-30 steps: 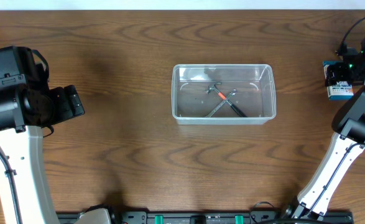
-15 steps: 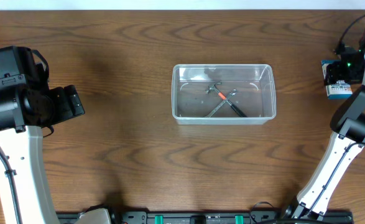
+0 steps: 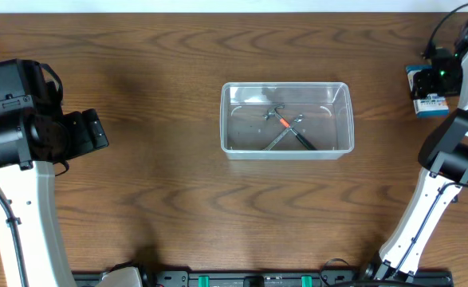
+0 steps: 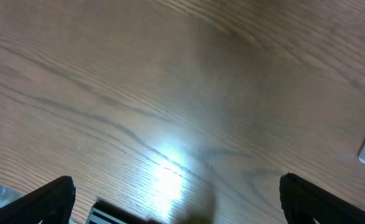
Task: Pack container
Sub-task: 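Lower the right gripper and grip the screwdriver box's top edge, then carry the box left and lower it into the container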
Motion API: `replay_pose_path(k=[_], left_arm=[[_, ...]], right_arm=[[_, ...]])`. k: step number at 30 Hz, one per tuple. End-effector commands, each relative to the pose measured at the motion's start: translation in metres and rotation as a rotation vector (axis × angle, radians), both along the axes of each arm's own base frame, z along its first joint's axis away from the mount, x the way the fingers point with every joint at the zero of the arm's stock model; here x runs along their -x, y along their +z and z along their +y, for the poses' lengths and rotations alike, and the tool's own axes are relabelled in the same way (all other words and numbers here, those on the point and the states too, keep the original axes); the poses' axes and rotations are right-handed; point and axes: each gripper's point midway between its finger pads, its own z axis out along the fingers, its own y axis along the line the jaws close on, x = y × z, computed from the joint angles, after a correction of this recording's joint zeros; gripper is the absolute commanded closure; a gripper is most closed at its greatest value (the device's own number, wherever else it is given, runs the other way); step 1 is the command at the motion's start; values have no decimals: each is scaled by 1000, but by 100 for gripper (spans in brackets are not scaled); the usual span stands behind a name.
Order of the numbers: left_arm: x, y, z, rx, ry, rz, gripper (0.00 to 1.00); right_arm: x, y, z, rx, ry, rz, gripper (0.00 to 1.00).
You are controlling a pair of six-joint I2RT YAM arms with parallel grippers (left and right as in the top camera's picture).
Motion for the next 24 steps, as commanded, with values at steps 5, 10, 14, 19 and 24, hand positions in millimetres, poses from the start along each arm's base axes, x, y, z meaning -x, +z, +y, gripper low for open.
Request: replay_pose_path(k=[5, 10, 14, 19, 24], left_arm=[[1, 4, 2, -6, 1, -8, 2], [0, 4, 2, -6, 1, -9, 2], [0, 4, 2, -6, 1, -8, 2], [1, 4, 2, -6, 1, -8, 2], [1, 4, 2, -6, 1, -8, 2]], right_arm=[[-22, 110, 31, 77, 79, -210, 31], [-23, 162, 73, 104, 177, -291, 28], [-17, 198, 116, 121, 306, -336, 27], [-5, 226, 181, 98, 508, -374, 27], [10, 226, 245, 42, 698, -347, 28]])
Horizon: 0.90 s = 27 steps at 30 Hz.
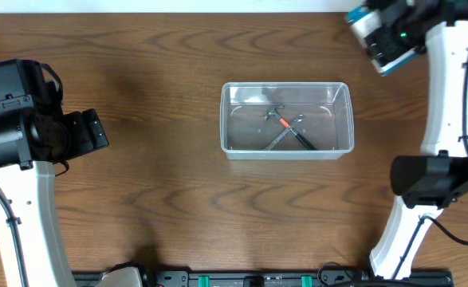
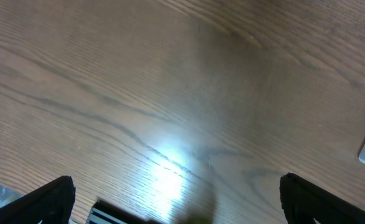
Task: Pack container
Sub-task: 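Carry the box left and lower it into the container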
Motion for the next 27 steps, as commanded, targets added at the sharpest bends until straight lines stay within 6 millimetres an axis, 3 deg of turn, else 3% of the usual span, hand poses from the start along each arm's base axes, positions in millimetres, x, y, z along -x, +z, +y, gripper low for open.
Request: replay_pose_path(k=[1, 10, 13, 19, 27], left_arm=[[1, 4, 2, -6, 1, -8, 2], [0, 4, 2, -6, 1, -8, 2], [1, 4, 2, -6, 1, -8, 2], [1, 4, 2, -6, 1, -8, 2], [1, 4, 2, -6, 1, -8, 2]], right_arm=[[8, 12, 45, -14, 169, -20, 28], [38, 6, 135, 28, 506, 16, 21], [48, 2, 154, 38, 581, 29, 11], [64, -20, 176, 44, 693, 101, 10], [73, -63, 177, 45, 698, 207, 12]])
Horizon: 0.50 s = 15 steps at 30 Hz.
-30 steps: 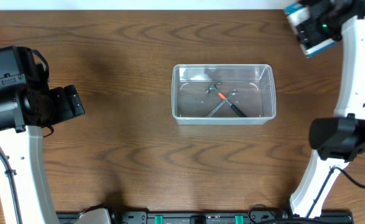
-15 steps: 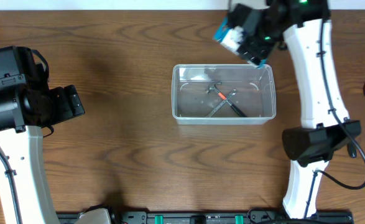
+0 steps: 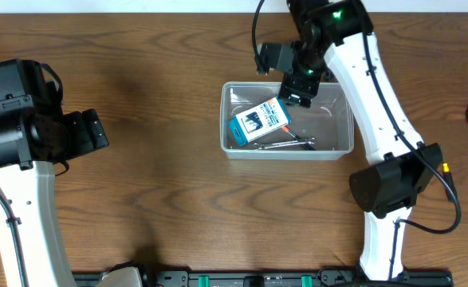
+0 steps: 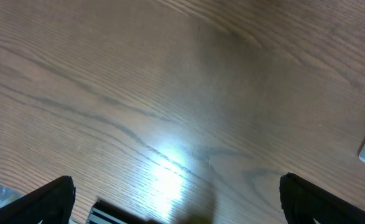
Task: Pack container
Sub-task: 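Carry the box left and lower it into the container, then release the box and move the right gripper right toward the screwdriver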
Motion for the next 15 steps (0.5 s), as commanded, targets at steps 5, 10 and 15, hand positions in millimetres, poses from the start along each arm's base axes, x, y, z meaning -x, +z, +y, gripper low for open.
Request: replay_pose_path(k=[5, 10, 15], left_arm=[[1, 4, 2, -6, 1, -8, 2], [1, 4, 2, -6, 1, -8, 2], [1, 4, 2, -6, 1, -8, 2]], right_arm=[[-14, 3, 6, -37, -98, -54, 1], [-44, 17, -32, 25, -456, -159, 1], [-39, 28, -77, 42, -614, -128, 1]])
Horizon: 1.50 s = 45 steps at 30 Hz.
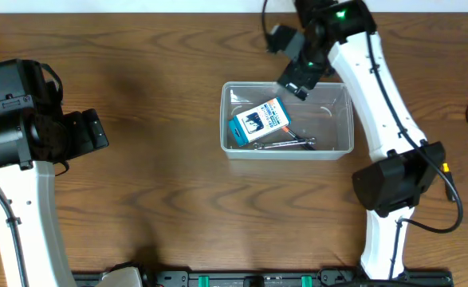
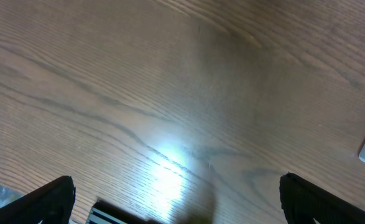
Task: Pack container
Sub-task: 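Release the box and move the right gripper right toward the screwdriver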
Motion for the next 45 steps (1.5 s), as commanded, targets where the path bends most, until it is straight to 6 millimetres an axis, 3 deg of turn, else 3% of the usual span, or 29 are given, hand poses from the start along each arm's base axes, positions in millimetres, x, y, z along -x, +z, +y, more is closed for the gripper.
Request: replay_pose_path(k=[1, 13, 19, 24, 29, 32, 35, 40, 45], left_arm=[[1, 4, 2, -6, 1, -8, 2], [1, 4, 2, -6, 1, -8, 2], [1, 4, 2, -6, 1, -8, 2], [1, 4, 2, -6, 1, -8, 2], [1, 4, 2, -6, 1, -8, 2], [1, 4, 2, -6, 1, -8, 2], [1, 4, 2, -6, 1, -8, 2], [1, 4, 2, -6, 1, -8, 2], [1, 4, 2, -6, 1, -8, 2]], right_arm=[[1, 27, -47, 2, -208, -37, 1], [62, 75, -175, -156, -587, 36, 1], [86, 102, -222, -256, -745, -38, 1], [115, 105, -243, -287, -806, -40, 1], [127, 75, -257, -298, -763, 28, 1], [136, 46, -266, -273, -746, 97, 1], [152, 14, -278, -192, -765, 184, 1], [161, -32, -298, -73, -787, 233, 1], [188, -72, -311, 57, -789, 331, 1]])
